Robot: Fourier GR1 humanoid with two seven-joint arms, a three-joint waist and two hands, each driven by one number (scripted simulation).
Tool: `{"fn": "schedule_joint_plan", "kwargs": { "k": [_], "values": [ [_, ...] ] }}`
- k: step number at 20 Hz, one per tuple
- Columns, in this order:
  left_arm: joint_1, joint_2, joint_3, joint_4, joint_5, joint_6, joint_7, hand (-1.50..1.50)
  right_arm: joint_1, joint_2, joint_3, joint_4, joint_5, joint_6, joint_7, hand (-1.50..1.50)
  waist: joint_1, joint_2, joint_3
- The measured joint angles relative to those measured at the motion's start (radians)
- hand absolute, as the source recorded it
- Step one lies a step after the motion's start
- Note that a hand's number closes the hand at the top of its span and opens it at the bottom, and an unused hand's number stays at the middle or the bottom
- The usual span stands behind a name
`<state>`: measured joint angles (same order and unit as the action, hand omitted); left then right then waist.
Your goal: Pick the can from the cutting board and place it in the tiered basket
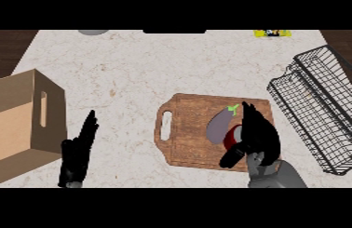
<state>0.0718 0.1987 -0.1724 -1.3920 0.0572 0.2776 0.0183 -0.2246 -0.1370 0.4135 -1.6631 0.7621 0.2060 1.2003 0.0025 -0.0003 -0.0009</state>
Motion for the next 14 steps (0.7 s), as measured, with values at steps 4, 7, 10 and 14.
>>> {"fn": "schedule_joint_plan", "kwargs": {
  "k": [4, 7, 10, 14],
  "values": [
    [0.022, -0.006, -0.005, -0.017, -0.007, 0.003, -0.009, 0.00, 0.036, 0.018, -0.022, -0.014, 0.003, 0.016, -0.008, -1.50, -0.002, -0.002, 0.001],
    [0.006, -0.005, 0.007, -0.004, -0.008, -0.001, -0.006, 0.00, 0.030, 0.035, -0.050, 0.023, 0.009, 0.024, -0.024, -1.50, -0.002, -0.001, 0.001],
    [0.010, -0.026, -0.005, 0.003, -0.024, 0.008, -0.022, 0.00, 0.034, 0.051, -0.066, 0.027, 0.020, 0.036, -0.032, -1.50, -0.002, -0.001, 0.002],
    [0.014, -0.019, 0.007, -0.001, -0.019, -0.006, -0.021, 0.00, 0.045, 0.067, -0.086, 0.052, 0.043, 0.046, -0.064, 1.50, -0.001, -0.002, 0.001]
  ]
}}
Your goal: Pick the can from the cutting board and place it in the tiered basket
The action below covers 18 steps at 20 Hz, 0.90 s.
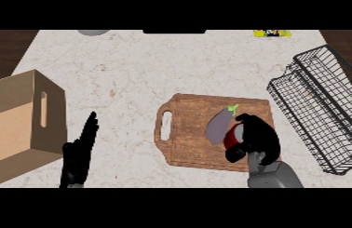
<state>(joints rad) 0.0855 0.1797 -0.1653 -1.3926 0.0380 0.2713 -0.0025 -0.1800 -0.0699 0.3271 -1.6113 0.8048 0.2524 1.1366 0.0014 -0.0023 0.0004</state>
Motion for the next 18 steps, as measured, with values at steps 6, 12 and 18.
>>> {"fn": "schedule_joint_plan", "kwargs": {
  "k": [6, 12, 18],
  "values": [
    [-0.002, -0.011, 0.018, 0.009, -0.004, -0.018, -0.012, 0.00, -0.011, 0.022, -0.019, 0.049, 0.053, 0.002, -0.064, 1.50, 0.000, -0.002, 0.000],
    [-0.016, -0.021, 0.023, 0.016, -0.021, -0.019, 0.005, 0.00, -0.039, 0.002, 0.000, 0.104, 0.144, -0.002, -0.124, 1.50, 0.002, -0.007, -0.003],
    [-0.008, -0.018, 0.048, 0.019, -0.016, -0.019, 0.002, 0.00, 0.094, -0.028, -0.031, -0.026, 0.227, -0.079, -0.114, 1.50, -0.022, -0.010, -0.002]
  ]
}}
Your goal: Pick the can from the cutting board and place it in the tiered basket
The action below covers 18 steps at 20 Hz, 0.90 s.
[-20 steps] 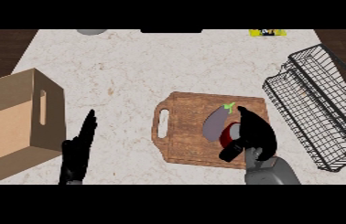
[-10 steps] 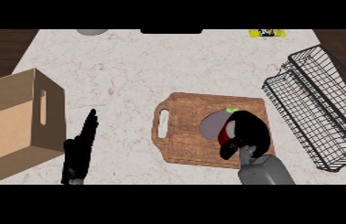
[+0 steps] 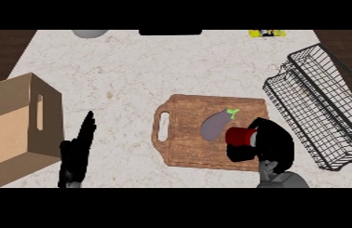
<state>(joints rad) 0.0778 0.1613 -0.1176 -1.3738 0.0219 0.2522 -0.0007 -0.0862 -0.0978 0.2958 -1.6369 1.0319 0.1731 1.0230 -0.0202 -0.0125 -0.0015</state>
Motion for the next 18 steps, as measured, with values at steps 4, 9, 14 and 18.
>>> {"fn": "schedule_joint_plan", "kwargs": {
  "k": [4, 9, 14, 18],
  "values": [
    [0.030, -0.001, 0.014, -0.010, 0.006, 0.010, -0.014, 0.00, 0.195, -0.062, -0.108, -0.145, 0.000, -0.064, -0.002, 1.50, -0.037, -0.005, 0.002],
    [0.029, 0.007, 0.024, -0.011, 0.013, 0.004, -0.005, 0.00, 0.367, -0.058, -0.194, -0.438, 0.009, -0.127, 0.008, 1.50, -0.051, -0.005, 0.002],
    [0.036, 0.010, 0.021, -0.027, 0.006, 0.008, 0.009, 0.00, 0.441, -0.049, -0.276, -0.711, 0.031, -0.147, 0.018, 1.50, -0.043, -0.005, 0.000],
    [0.033, 0.008, 0.018, -0.023, 0.006, 0.000, -0.001, 0.00, 0.427, -0.114, -0.320, -0.744, 0.058, -0.134, 0.019, 1.50, -0.033, -0.003, -0.002]
  ]
}}
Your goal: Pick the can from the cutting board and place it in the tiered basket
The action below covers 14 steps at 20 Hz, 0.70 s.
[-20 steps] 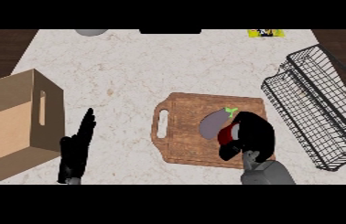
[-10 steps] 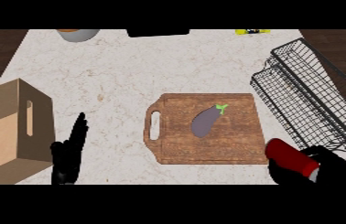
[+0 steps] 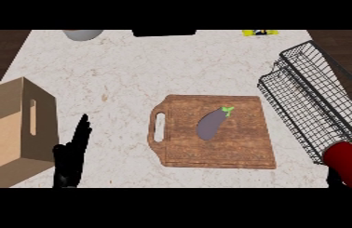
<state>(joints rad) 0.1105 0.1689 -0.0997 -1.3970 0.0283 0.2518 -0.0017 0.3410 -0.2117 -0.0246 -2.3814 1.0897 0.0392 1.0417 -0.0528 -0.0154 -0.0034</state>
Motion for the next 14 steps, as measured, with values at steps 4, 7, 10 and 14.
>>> {"fn": "schedule_joint_plan", "kwargs": {
  "k": [4, 7, 10, 14],
  "values": [
    [-0.005, 0.002, -0.004, -0.006, -0.006, -0.001, 0.013, 0.00, -0.036, -0.068, -0.046, -0.015, 0.017, 0.038, 0.009, 1.50, 0.007, 0.001, -0.001],
    [-0.007, 0.006, -0.004, -0.007, -0.001, -0.014, 0.015, 0.00, -0.103, -0.109, -0.094, -0.017, 0.026, 0.081, 0.024, 1.50, 0.019, 0.004, -0.001],
    [-0.001, -0.005, -0.022, -0.016, -0.014, -0.009, 0.017, 0.00, -0.182, -0.133, -0.129, -0.016, 0.033, 0.125, 0.042, 1.50, 0.028, 0.005, -0.001],
    [-0.015, -0.009, -0.026, -0.008, -0.023, -0.007, 0.021, 0.00, -0.323, -0.154, -0.184, -0.005, 0.037, 0.189, 0.062, 1.50, 0.039, 0.008, -0.001]
  ]
}}
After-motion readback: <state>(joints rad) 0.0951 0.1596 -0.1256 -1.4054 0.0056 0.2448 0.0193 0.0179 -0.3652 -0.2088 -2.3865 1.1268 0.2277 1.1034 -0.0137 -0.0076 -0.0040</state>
